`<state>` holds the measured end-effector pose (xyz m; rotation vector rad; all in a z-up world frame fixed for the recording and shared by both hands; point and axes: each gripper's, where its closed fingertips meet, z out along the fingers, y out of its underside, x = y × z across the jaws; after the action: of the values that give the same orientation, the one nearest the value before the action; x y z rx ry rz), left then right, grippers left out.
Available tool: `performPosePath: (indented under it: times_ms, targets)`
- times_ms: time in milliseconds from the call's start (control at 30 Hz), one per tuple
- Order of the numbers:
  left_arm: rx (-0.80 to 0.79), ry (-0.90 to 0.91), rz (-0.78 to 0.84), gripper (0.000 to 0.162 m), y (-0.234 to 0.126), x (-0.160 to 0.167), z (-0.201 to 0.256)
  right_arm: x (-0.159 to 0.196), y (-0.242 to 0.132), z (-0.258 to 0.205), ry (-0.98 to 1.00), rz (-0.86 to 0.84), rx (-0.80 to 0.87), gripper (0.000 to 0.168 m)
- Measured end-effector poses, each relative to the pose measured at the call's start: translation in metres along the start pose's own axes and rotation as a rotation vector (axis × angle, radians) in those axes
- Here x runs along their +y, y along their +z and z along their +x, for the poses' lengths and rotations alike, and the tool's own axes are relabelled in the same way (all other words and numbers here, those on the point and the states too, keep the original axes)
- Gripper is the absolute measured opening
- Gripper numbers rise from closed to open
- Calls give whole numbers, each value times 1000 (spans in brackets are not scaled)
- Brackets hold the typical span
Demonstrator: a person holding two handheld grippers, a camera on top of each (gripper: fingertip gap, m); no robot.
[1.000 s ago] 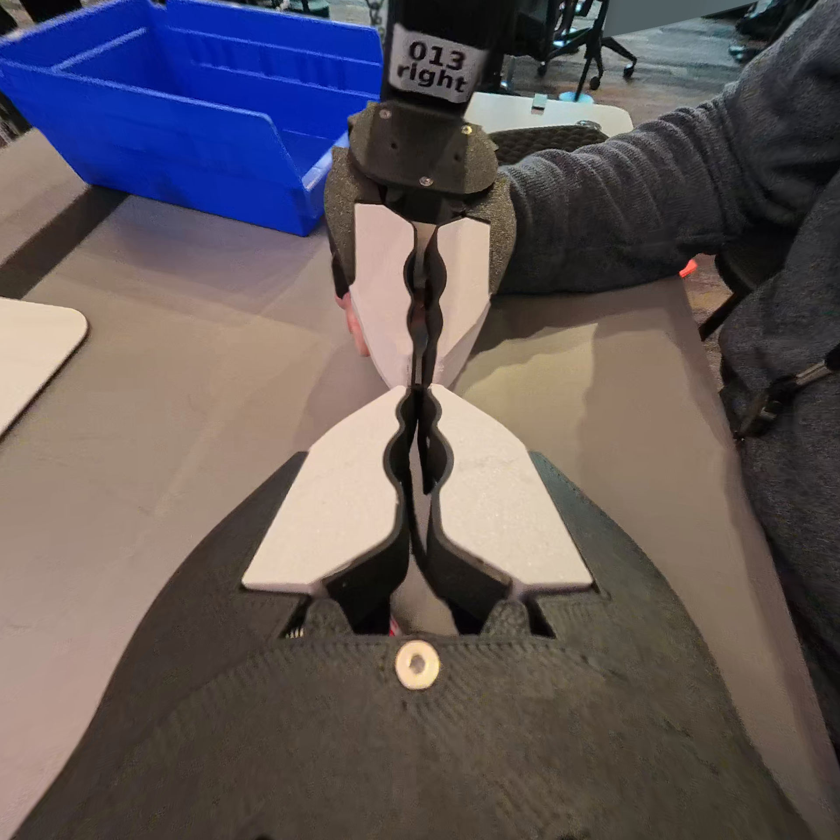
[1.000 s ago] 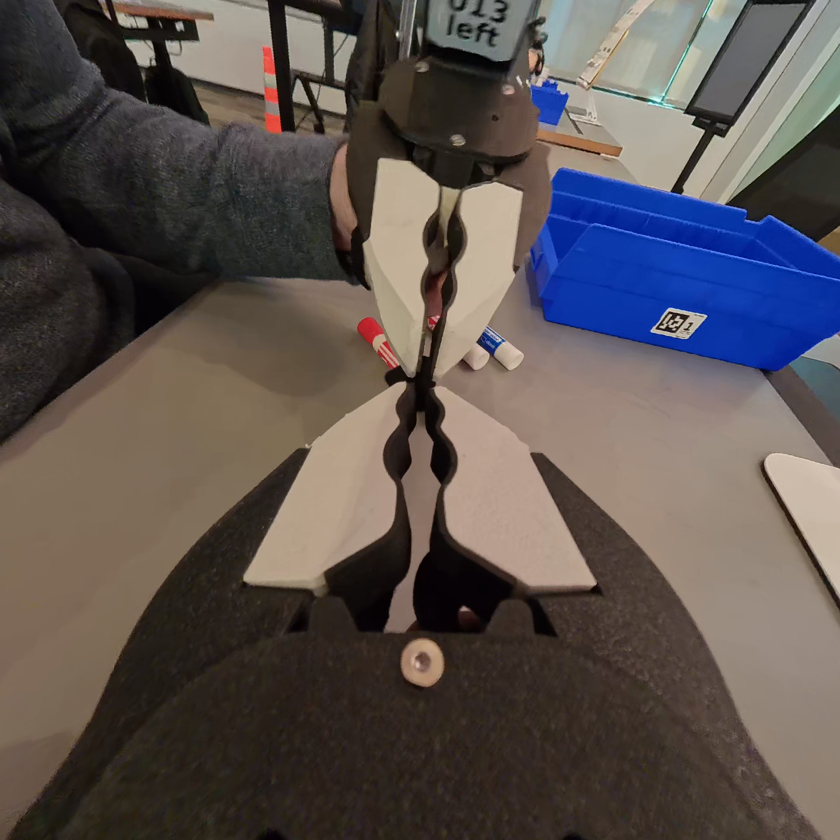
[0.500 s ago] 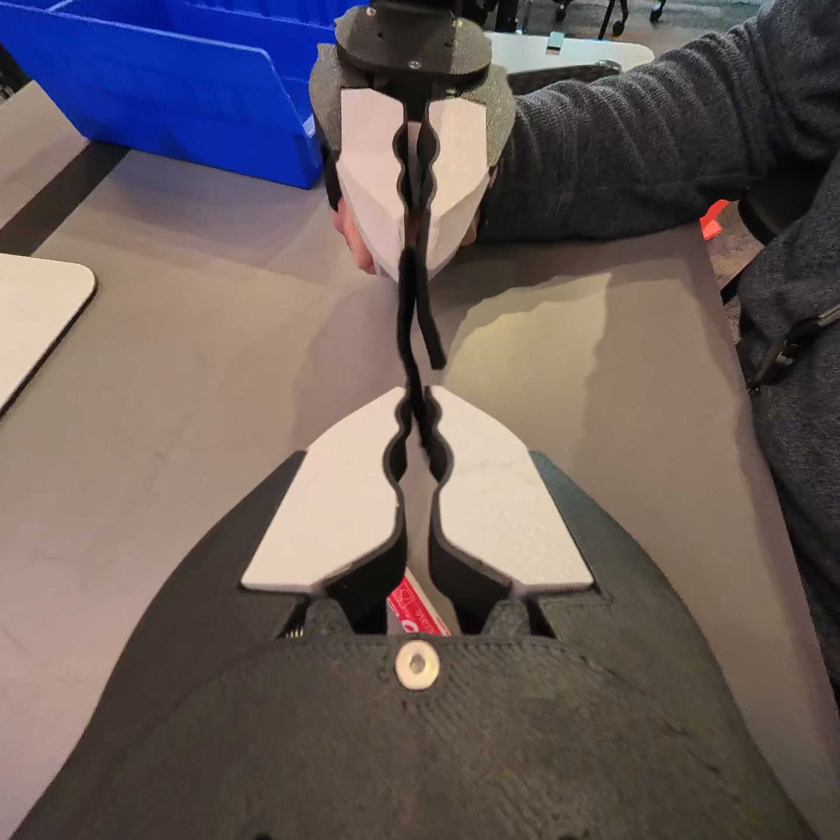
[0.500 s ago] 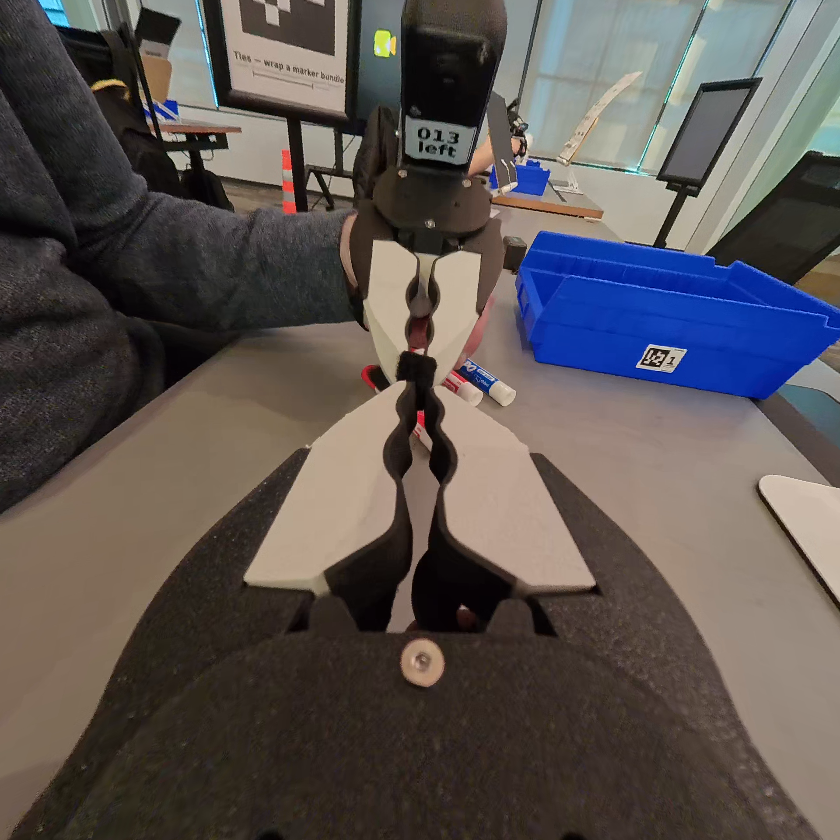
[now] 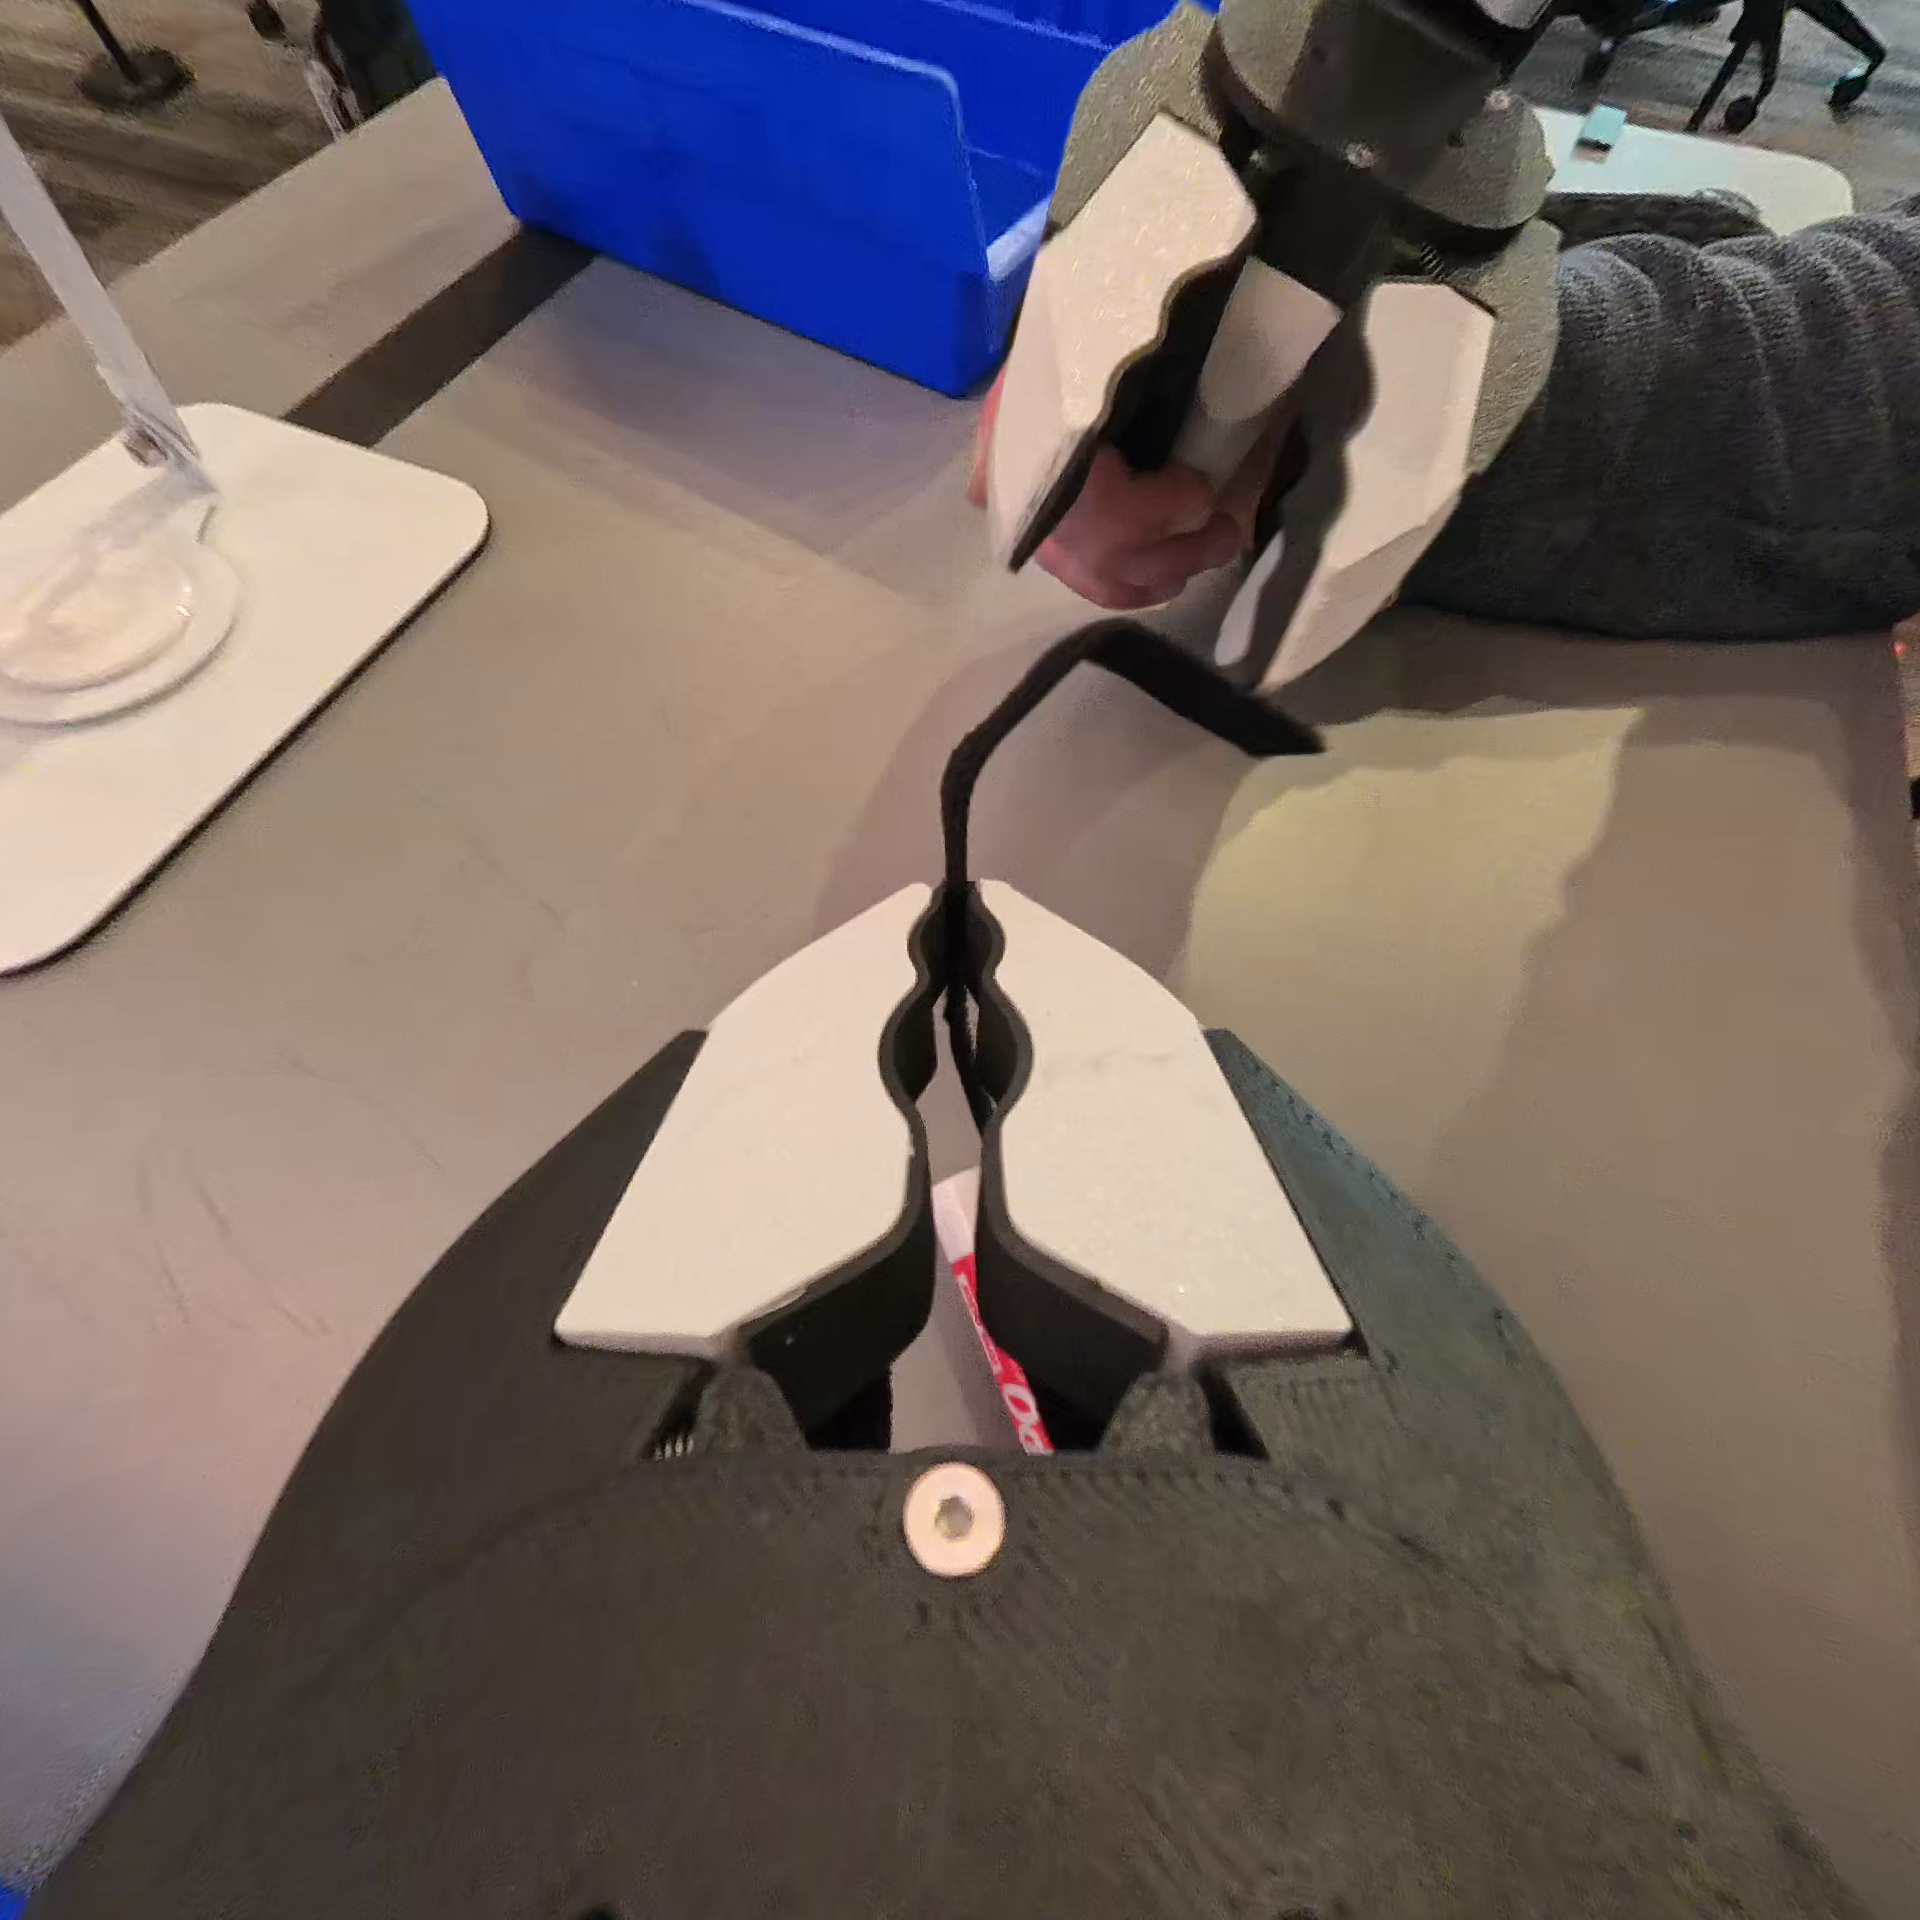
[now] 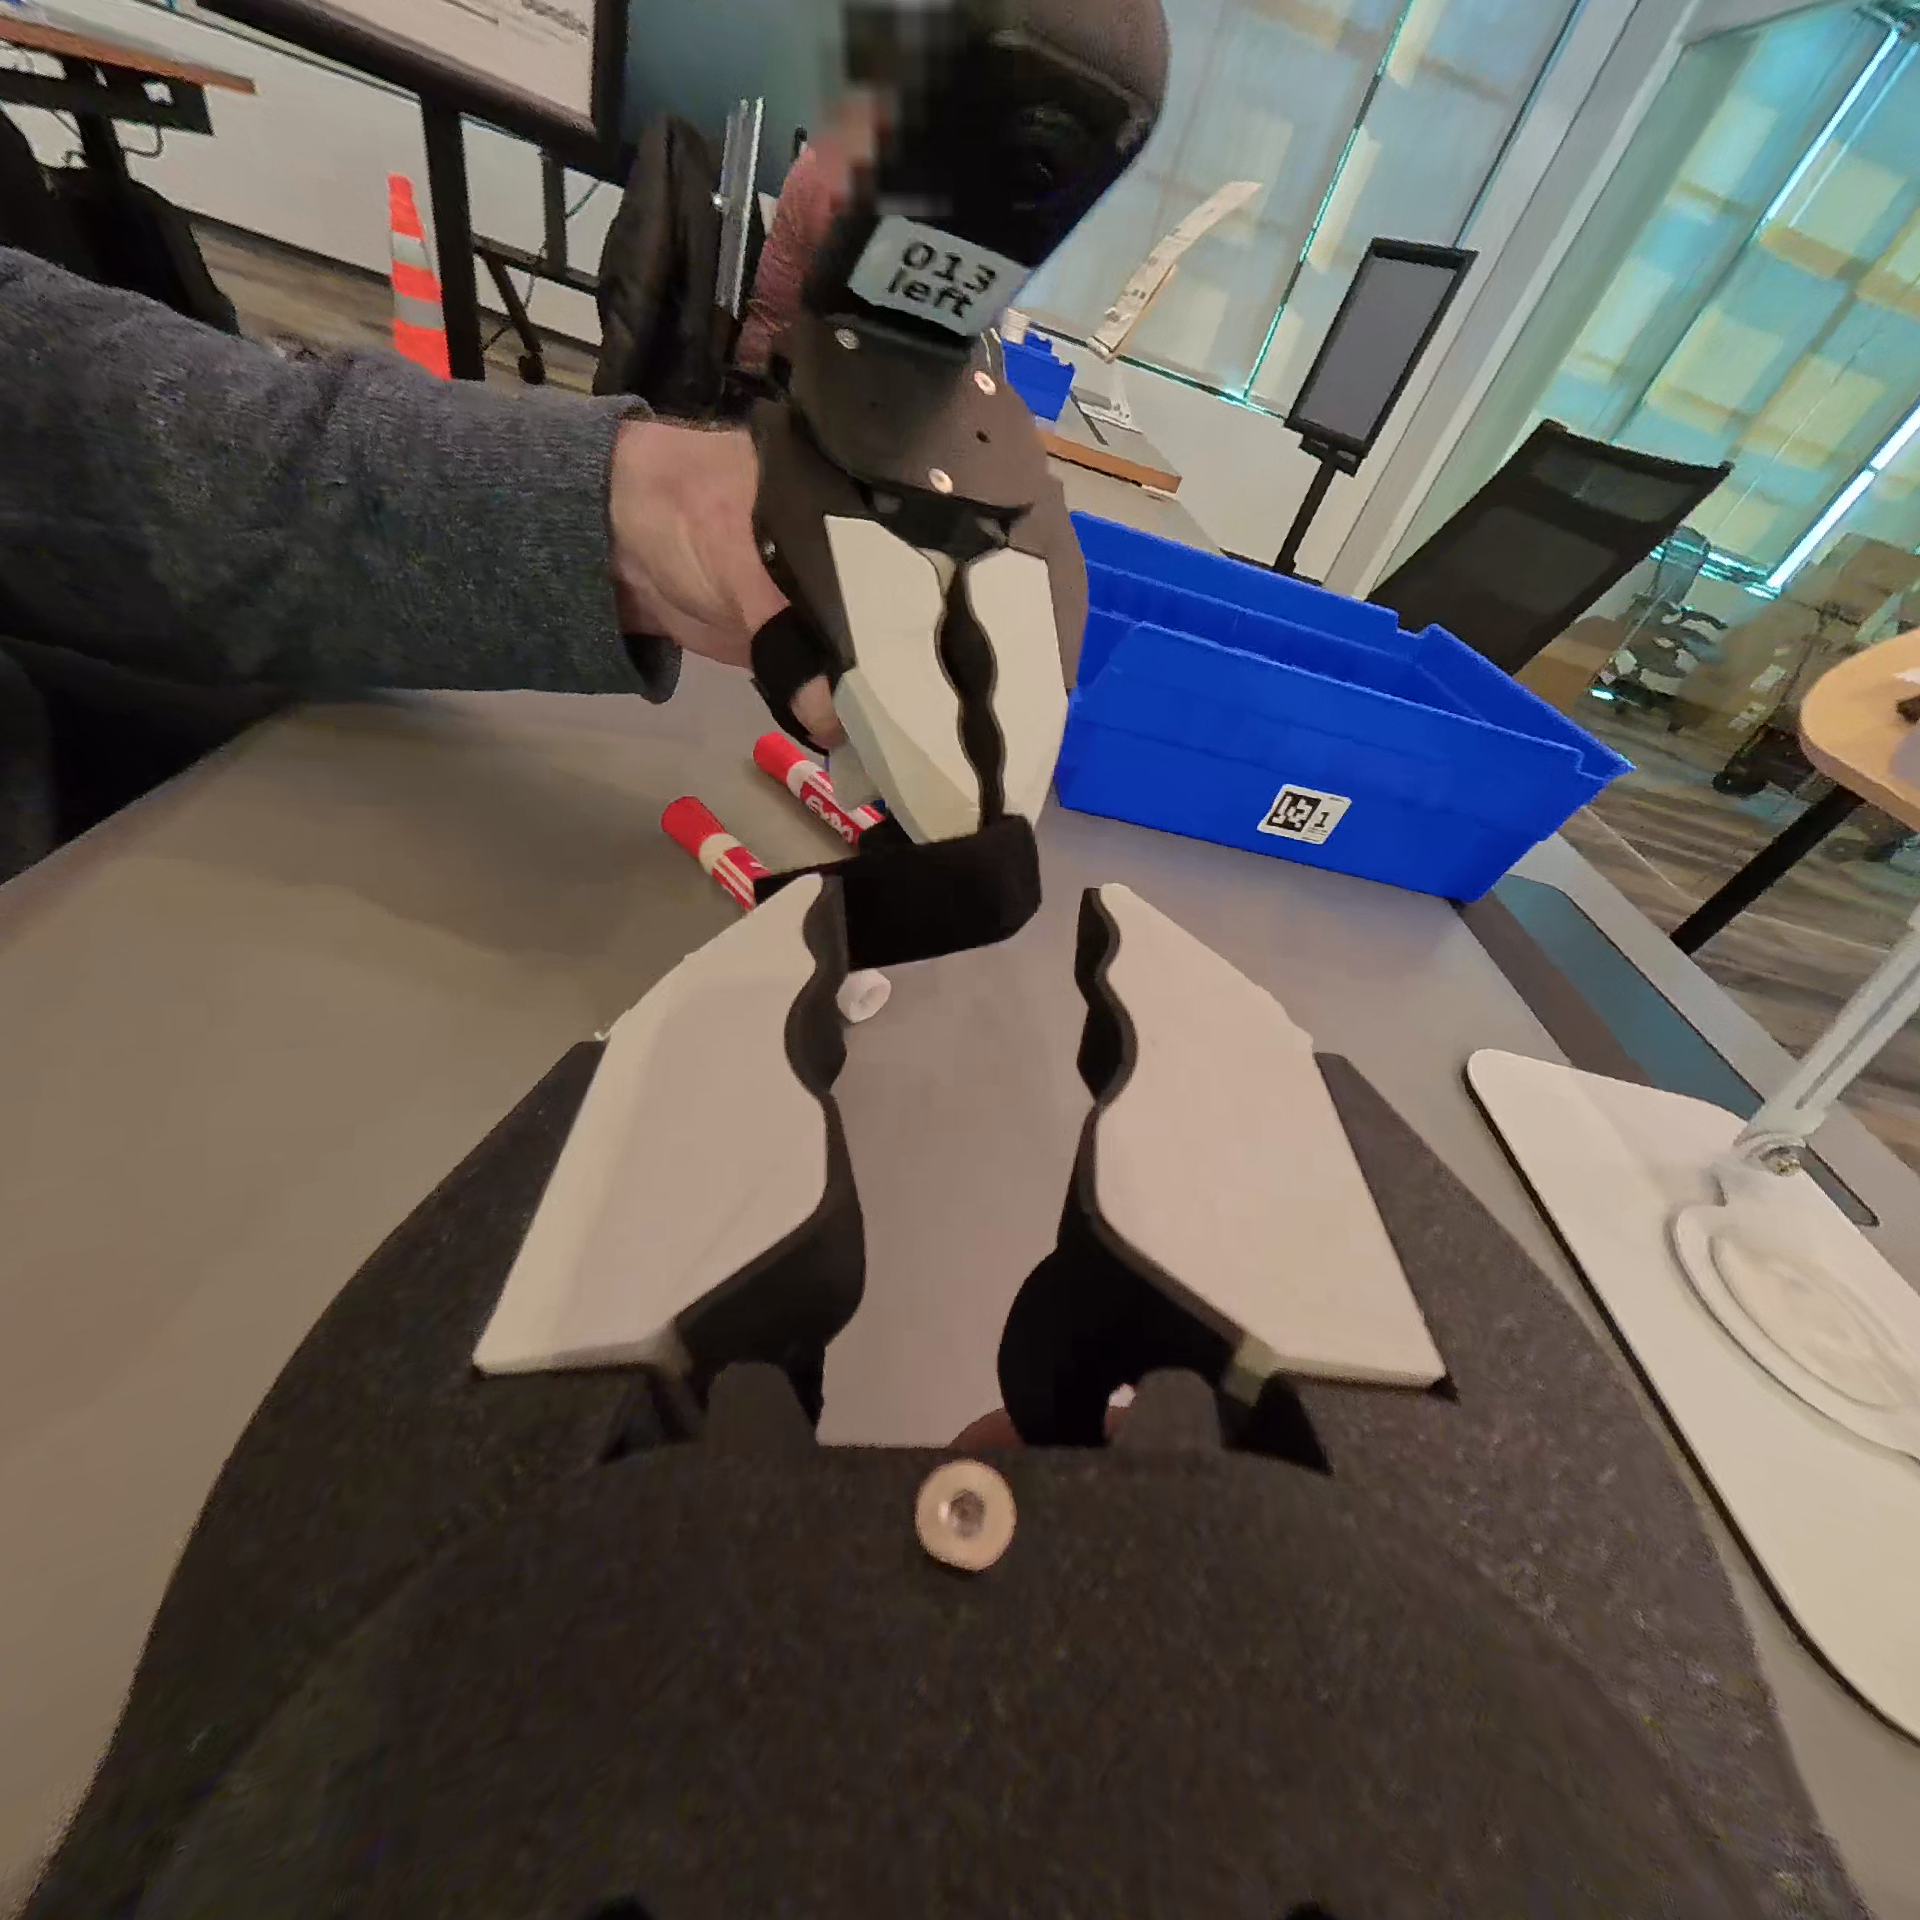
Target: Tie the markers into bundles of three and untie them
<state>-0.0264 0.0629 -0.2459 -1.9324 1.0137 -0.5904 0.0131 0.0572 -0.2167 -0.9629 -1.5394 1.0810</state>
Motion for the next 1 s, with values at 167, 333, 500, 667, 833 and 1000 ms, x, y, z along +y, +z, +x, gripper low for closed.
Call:
performPosePath:
  times_ms: [167, 333, 500, 667, 833, 1000]
  targets:
    - [9, -84, 26, 1, 1, 1, -5, 5, 0, -1, -62, -45, 8, 49]
    - [49, -73, 12, 1, 6, 4, 1, 11, 3, -2, -66, -61, 8, 39]
    - [115, -51, 7, 1, 7, 4, 12, 12, 5, -1, -74, -71, 26, 32]
    - [161, -26, -11, 1, 9, 6, 20, 15, 4, 4, -70, -79, 49, 41]
    - [210, 6, -15, 1, 8, 4, 30, 15, 3, 2, -73, -69, 33, 43]
    - [210, -2, -24, 1, 1, 8, 24, 3, -9, -3, 36, 28, -71, 44]
